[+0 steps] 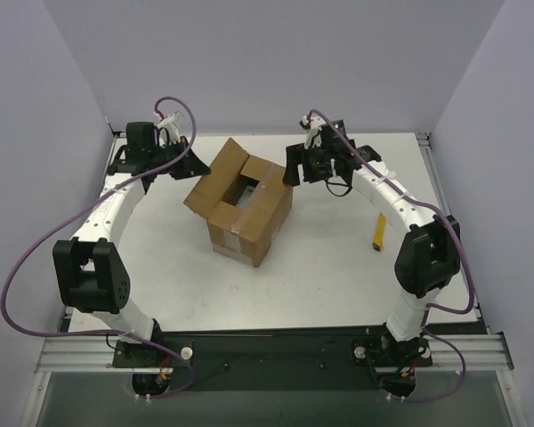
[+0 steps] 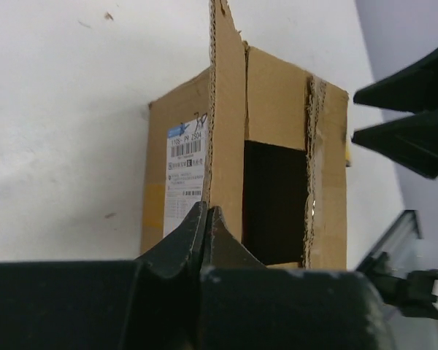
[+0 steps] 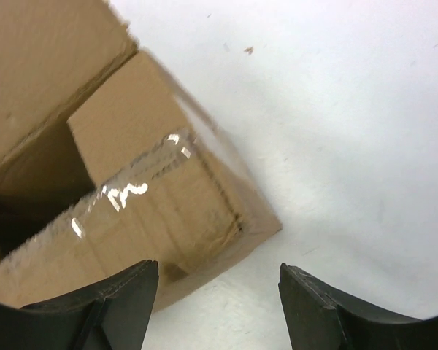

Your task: Unpack the express box

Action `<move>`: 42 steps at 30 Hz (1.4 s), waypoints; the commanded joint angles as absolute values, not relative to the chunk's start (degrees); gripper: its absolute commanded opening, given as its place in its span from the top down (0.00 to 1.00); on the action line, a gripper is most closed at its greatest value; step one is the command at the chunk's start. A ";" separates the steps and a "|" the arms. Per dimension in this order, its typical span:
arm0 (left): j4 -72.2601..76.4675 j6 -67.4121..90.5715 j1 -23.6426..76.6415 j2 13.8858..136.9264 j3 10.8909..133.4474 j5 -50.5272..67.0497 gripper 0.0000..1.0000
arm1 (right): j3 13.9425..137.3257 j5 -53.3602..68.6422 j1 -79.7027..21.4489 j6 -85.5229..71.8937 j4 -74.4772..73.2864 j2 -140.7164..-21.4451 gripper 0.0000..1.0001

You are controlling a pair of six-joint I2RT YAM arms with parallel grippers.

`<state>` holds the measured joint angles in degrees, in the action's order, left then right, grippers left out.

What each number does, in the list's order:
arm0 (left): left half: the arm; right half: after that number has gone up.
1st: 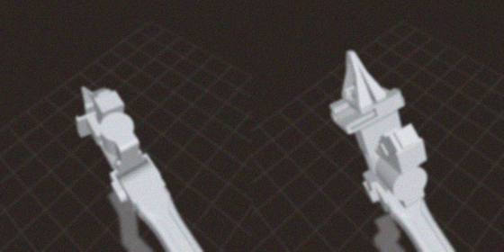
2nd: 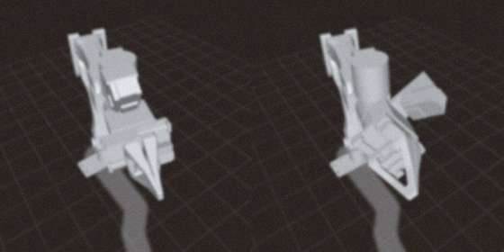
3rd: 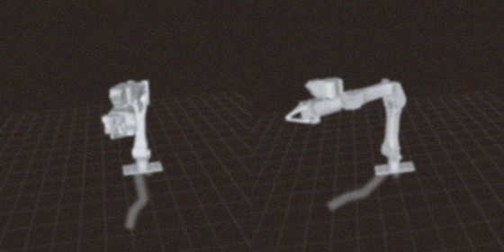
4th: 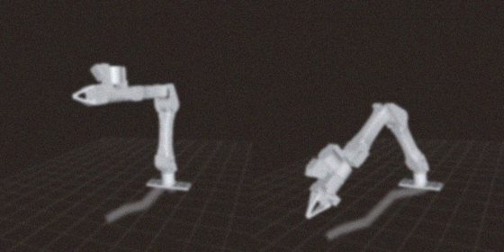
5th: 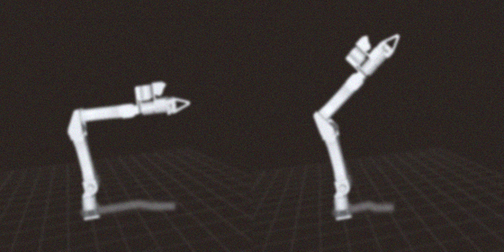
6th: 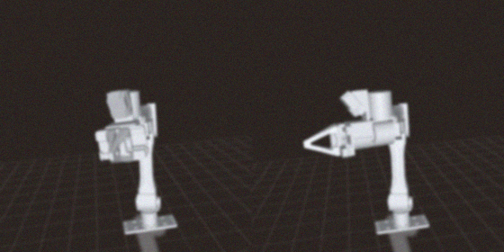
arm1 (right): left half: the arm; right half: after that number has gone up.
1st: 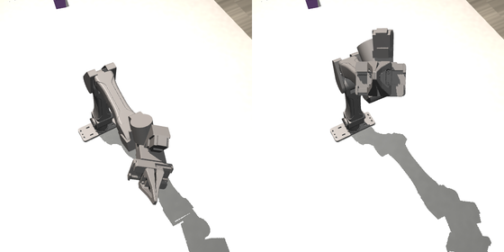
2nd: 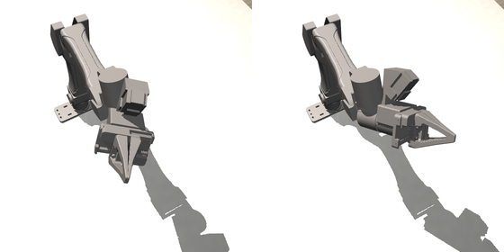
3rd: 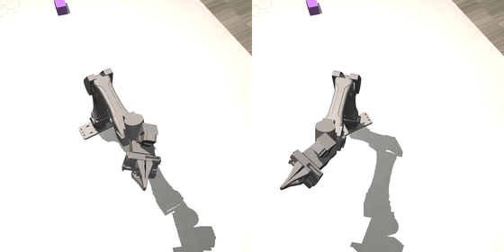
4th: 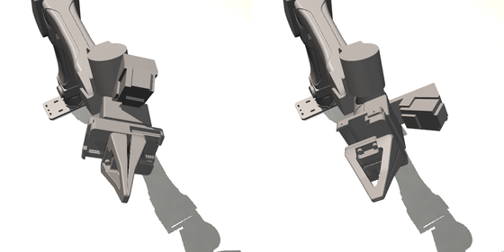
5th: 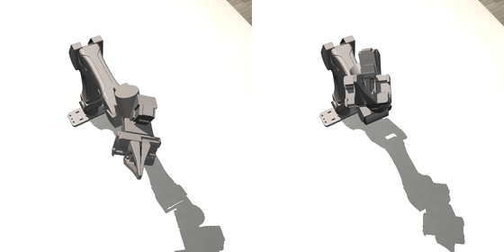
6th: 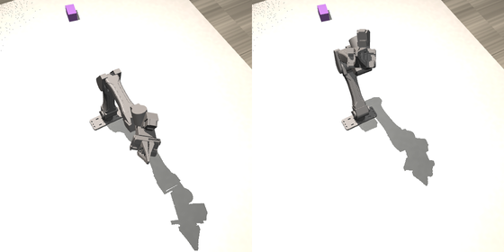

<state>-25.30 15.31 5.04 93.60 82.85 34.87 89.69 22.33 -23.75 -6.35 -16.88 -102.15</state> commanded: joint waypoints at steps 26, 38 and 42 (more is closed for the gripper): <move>1.48 60.11 8.79 90.36 73.66 27.60 1.00 | 119.27 -9.49 -43.77 -1.48 -27.95 -117.33 1.00; 0.62 63.10 7.91 87.71 68.65 25.23 1.00 | 115.05 -20.45 -45.70 2.95 -28.21 -119.09 1.00; 0.97 63.90 6.77 87.54 67.68 25.05 1.00 | 114.61 -28.19 -44.92 10.10 -26.64 -117.60 1.00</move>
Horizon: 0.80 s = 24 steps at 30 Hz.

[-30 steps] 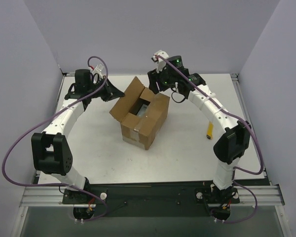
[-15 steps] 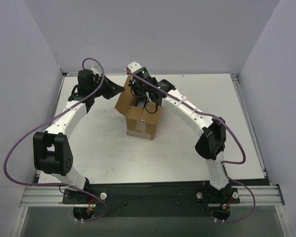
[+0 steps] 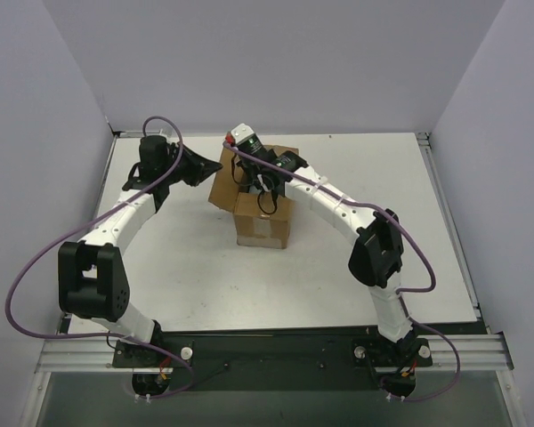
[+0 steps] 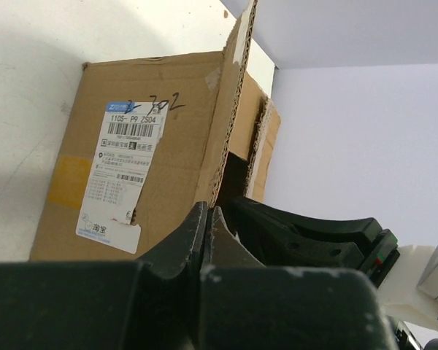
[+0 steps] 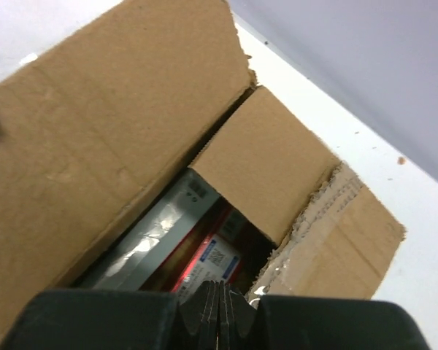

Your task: Unpack the express box

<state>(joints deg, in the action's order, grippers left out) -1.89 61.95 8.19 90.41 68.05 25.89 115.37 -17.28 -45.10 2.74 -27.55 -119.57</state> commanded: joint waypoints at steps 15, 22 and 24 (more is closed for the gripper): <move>0.35 62.05 6.50 88.77 67.85 24.61 1.00 | 113.39 -35.07 -35.88 24.17 -22.23 -110.75 1.00; 0.97 61.70 6.50 89.73 67.94 24.61 1.00 | 103.28 -23.04 -31.38 13.72 -29.53 -107.05 1.00; 0.97 61.52 6.50 89.91 67.85 24.70 1.00 | 102.74 -18.32 -31.38 10.56 -31.10 -107.92 1.00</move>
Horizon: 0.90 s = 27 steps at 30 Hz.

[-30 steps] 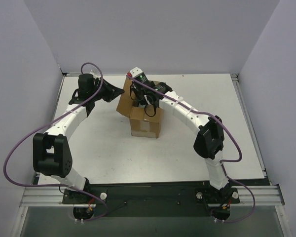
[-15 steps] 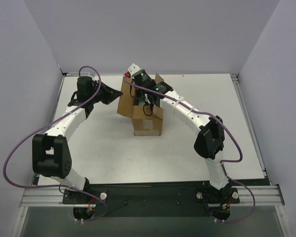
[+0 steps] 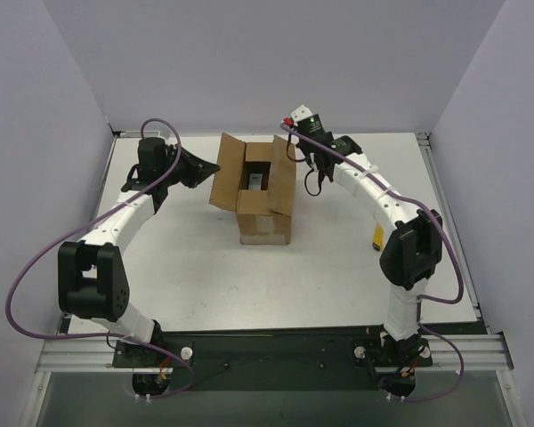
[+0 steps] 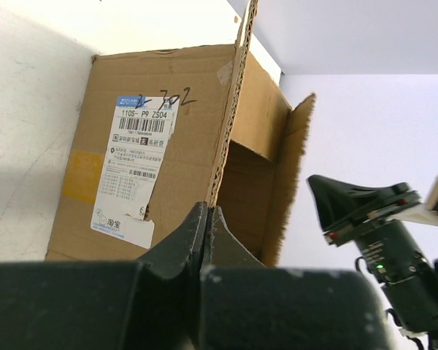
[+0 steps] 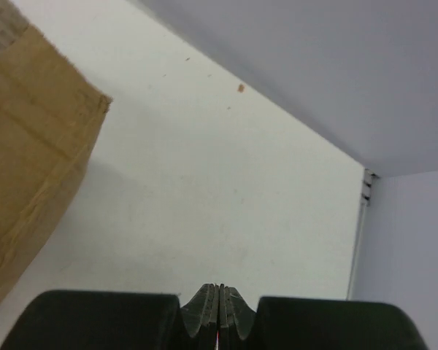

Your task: Unpack the express box

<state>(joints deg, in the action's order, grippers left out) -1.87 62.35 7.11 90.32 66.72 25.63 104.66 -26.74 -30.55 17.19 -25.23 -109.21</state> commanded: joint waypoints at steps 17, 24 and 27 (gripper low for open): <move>1.06 59.50 7.21 91.76 70.13 25.14 1.00 | 124.37 -7.04 -42.17 7.12 -29.44 -114.51 0.82; 2.20 59.59 7.65 92.37 70.58 25.49 1.00 | 122.53 -5.36 -43.59 2.55 -30.15 -119.79 0.91; 2.02 59.59 7.65 92.64 70.75 25.49 1.00 | 122.25 -9.40 -43.16 2.98 -31.02 -119.36 0.95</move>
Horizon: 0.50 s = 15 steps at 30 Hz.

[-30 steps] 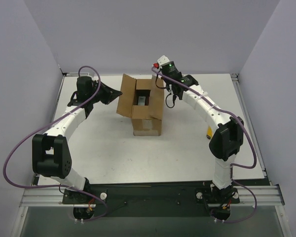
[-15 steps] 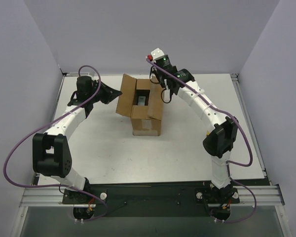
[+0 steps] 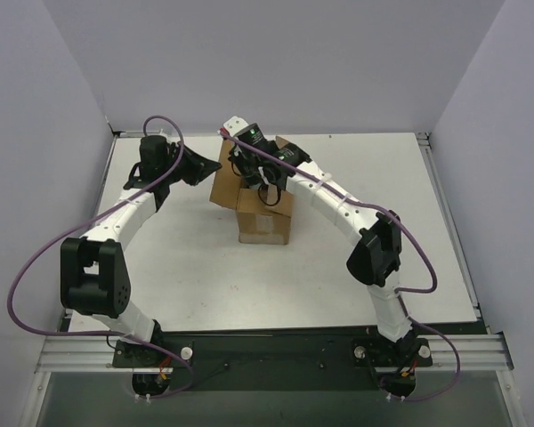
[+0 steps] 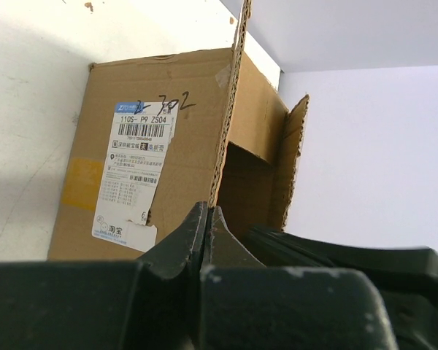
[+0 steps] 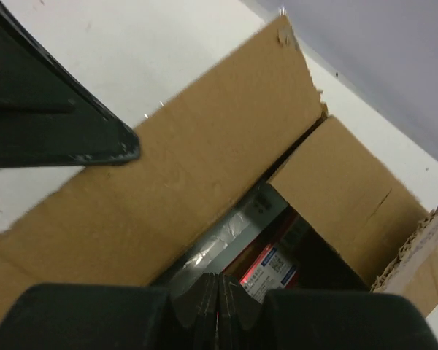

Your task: Unpack the express box

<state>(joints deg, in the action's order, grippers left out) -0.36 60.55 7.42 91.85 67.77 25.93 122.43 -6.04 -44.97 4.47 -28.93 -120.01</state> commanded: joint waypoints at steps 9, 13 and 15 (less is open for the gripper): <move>2.11 59.06 7.56 93.43 71.28 25.31 1.00 | 116.11 -14.50 -39.12 4.75 -32.87 -113.47 0.97; 1.85 58.89 7.65 93.95 71.63 25.31 1.00 | 112.33 -15.03 -37.44 4.92 -33.05 -110.23 0.97; 1.93 58.80 7.73 94.30 71.72 25.31 1.00 | 110.05 -15.21 -36.74 4.75 -33.22 -109.43 0.97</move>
<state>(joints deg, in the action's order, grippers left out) -0.10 60.34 8.23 93.54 68.73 26.65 113.82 -10.70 -39.20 4.49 -29.54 -114.30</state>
